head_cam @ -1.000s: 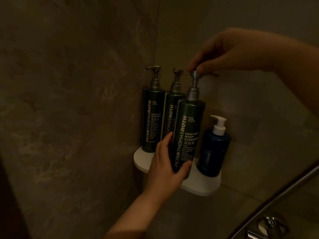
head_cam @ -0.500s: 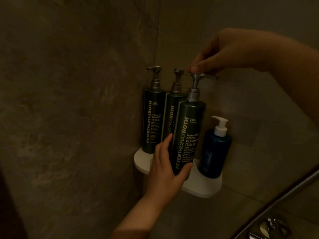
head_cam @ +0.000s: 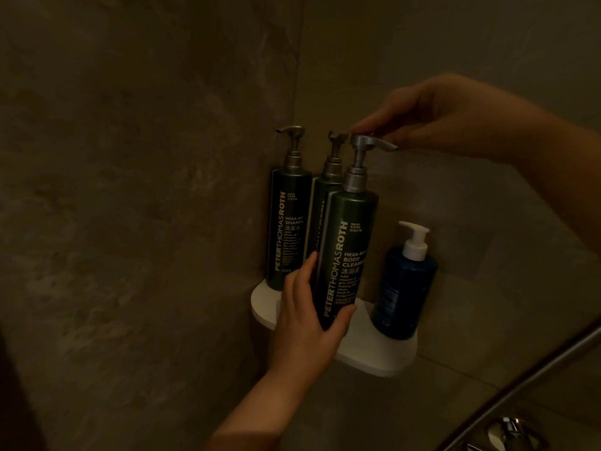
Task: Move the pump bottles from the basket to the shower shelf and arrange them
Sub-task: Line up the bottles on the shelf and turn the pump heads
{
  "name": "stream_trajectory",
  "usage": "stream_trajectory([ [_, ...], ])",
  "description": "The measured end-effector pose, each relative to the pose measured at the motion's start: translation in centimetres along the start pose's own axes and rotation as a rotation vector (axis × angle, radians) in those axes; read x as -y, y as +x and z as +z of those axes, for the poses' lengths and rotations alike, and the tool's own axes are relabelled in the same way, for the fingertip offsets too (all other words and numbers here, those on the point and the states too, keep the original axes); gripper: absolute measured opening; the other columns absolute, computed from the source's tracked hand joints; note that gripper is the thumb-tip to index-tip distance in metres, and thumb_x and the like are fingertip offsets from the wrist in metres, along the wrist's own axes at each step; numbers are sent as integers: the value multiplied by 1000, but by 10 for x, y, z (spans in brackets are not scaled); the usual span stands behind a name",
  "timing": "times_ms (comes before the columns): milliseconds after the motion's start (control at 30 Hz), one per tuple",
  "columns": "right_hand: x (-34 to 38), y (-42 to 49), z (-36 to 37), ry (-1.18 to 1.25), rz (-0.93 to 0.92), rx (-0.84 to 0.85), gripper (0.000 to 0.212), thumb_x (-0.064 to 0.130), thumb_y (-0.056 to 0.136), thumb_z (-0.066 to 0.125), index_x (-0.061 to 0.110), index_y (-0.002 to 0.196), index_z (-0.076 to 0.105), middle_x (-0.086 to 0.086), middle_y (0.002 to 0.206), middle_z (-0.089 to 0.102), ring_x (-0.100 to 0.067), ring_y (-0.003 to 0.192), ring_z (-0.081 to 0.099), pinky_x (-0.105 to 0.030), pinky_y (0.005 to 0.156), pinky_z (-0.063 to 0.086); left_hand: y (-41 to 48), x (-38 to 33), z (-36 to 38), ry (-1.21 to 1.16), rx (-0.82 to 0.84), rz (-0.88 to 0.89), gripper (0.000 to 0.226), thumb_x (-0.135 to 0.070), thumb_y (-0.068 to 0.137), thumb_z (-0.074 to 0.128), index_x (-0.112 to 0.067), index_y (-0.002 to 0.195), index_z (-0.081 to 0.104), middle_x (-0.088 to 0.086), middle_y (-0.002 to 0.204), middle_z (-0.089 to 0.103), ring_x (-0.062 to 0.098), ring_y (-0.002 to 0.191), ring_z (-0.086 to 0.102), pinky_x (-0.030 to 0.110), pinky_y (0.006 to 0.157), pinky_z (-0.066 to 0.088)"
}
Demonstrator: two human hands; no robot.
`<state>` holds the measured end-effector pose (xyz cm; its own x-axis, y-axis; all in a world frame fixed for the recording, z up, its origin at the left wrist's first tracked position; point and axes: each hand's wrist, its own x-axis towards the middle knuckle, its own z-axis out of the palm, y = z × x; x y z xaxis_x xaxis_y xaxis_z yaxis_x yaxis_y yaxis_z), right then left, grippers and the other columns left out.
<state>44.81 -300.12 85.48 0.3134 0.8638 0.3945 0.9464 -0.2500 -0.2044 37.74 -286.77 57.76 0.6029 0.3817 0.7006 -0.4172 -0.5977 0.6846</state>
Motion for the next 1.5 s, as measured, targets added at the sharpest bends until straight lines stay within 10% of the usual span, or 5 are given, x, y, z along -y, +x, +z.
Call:
stream_trajectory([
  [1233,10,10,5,-220,-77,-108,21,31,78,68,48,88,63,34,80,59,18,81,55,2,67,39,-7,-9,12,114,-187,17,80,-55,77,59,-45,141,12,-10,132,30,13,126,38,44,100,44],
  [1500,12,-8,16,-114,41,-178,46,20,82,68,32,125,56,22,106,58,10,96,58,-10,79,49,-7,-10,11,103,-192,30,85,-42,78,68,-47,140,11,-16,132,27,10,129,34,42,104,40],
])
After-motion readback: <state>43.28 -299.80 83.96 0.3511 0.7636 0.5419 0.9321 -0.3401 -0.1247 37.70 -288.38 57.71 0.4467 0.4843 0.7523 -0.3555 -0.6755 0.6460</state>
